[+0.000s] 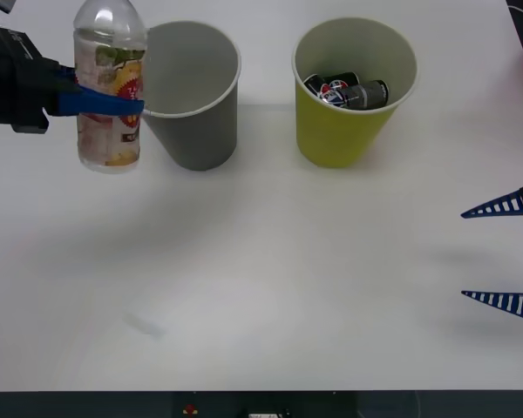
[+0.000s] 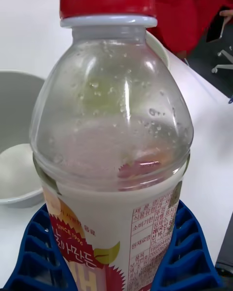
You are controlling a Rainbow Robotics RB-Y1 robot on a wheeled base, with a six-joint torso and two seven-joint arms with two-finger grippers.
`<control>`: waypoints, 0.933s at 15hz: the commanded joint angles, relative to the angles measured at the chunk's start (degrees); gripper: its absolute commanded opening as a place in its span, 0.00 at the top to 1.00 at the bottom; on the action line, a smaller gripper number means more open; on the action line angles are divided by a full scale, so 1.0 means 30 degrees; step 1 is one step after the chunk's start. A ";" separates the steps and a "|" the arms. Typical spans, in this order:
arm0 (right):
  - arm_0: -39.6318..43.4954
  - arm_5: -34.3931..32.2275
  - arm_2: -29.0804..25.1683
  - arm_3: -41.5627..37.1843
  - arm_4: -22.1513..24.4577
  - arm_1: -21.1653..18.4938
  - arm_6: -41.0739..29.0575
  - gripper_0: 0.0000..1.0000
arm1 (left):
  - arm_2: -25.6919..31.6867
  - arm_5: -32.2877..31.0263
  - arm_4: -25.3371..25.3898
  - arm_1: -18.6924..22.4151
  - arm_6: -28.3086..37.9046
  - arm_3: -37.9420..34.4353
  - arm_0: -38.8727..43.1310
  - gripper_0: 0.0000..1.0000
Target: Put the can into the green bin and the plastic bottle into the gray bin
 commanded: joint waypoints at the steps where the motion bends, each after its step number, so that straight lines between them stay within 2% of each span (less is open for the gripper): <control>1: 0.0000 0.0000 0.0000 0.0000 0.0000 0.0000 0.0001 0.00 | -0.1966 -0.1309 0.0792 0.0958 0.0081 0.2414 -0.3291 1.00; 4: 0.0000 0.0000 0.0000 0.0000 0.0000 0.0000 0.0001 0.00 | -0.5628 -0.1309 0.0909 0.1105 0.0081 0.4934 -0.7217 1.00; 8: 0.0000 0.0000 0.0000 0.0000 0.0000 0.0000 0.0001 0.00 | -1.1927 0.0009 0.0938 0.0841 -0.0241 0.8772 -1.2930 1.00; 10: 0.0000 0.0000 0.0000 0.0000 0.0000 0.0000 0.0001 0.00 | -1.3626 0.0302 0.0909 0.0138 -0.0299 1.0061 -1.4424 1.00; 14: 0.0000 0.0000 0.0000 0.0000 0.0000 0.0000 0.0001 0.00 | -1.5531 0.0302 0.0470 -0.2382 -0.1354 1.4074 -1.6651 1.00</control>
